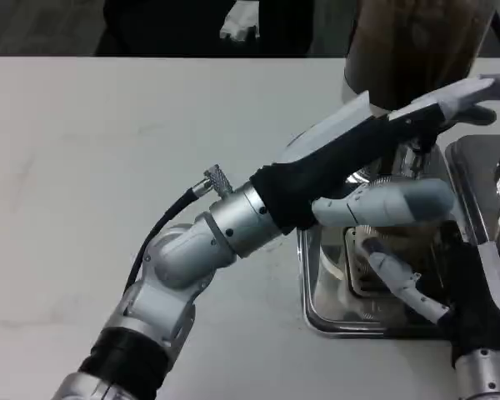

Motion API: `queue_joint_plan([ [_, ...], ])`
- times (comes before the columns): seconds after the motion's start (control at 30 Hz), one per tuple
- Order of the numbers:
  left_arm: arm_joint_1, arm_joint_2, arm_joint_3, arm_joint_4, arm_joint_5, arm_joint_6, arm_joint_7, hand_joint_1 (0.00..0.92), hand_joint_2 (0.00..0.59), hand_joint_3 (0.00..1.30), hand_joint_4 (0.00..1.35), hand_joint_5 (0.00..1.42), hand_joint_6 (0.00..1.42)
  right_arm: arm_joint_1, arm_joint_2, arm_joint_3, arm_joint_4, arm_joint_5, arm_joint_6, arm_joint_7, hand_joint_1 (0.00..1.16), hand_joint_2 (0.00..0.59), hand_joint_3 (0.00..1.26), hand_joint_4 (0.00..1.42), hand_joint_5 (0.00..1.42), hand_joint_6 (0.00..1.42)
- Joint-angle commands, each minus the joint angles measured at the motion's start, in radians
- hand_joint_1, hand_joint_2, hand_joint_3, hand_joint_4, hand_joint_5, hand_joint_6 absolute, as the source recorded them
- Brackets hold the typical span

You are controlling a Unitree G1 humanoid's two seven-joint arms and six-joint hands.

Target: Grasp the cup under the faucet to collect the drink, then remove the cup.

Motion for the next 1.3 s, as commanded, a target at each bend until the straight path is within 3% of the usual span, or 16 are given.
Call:
queue_joint_plan([
  [0.03,0.021,0.008,0.007,-0.015,0.010,0.016,0.001,0.000,0.105,0.11,0.00,0.14,0.09,0.011,0.005,0.007,0.008,0.000,-0.027,0.000,0.69,0.222,0.00,0.00,0.00,0.00],
  [0.43,0.039,0.024,0.091,-0.133,-0.035,0.021,0.044,0.000,0.112,0.12,0.00,0.14,0.09,0.026,0.006,0.004,-0.009,-0.001,-0.039,-0.005,0.68,0.221,0.00,0.00,0.00,0.01],
  [0.73,0.111,0.069,0.175,-0.265,-0.081,0.038,0.070,0.000,0.124,0.12,0.00,0.14,0.09,0.024,0.005,-0.007,-0.012,0.004,-0.042,-0.007,0.68,0.217,0.00,0.00,0.00,0.02],
  [1.0,0.309,0.140,0.294,-0.463,-0.140,0.095,0.119,0.000,0.127,0.12,0.00,0.14,0.09,0.033,0.007,-0.015,-0.030,0.009,-0.049,-0.009,0.68,0.214,0.00,0.00,0.00,0.02],
  [1.07,0.343,0.154,0.308,-0.470,-0.135,0.106,0.123,0.000,0.129,0.11,0.00,0.14,0.09,0.034,0.006,-0.016,-0.032,0.009,-0.050,-0.006,0.68,0.214,0.00,0.00,0.00,0.02],
  [1.2,0.432,0.194,0.360,-0.426,-0.003,0.026,0.187,0.000,0.130,0.11,0.00,0.14,0.09,0.024,0.003,-0.012,-0.015,0.015,-0.049,0.007,0.68,0.214,0.00,0.00,0.00,0.00],
  [1.3,0.492,0.210,0.369,-0.349,0.008,0.008,0.202,0.000,0.130,0.11,0.00,0.14,0.09,0.025,0.008,-0.010,-0.013,0.015,-0.053,0.005,0.68,0.214,0.00,0.00,0.00,0.00],
])
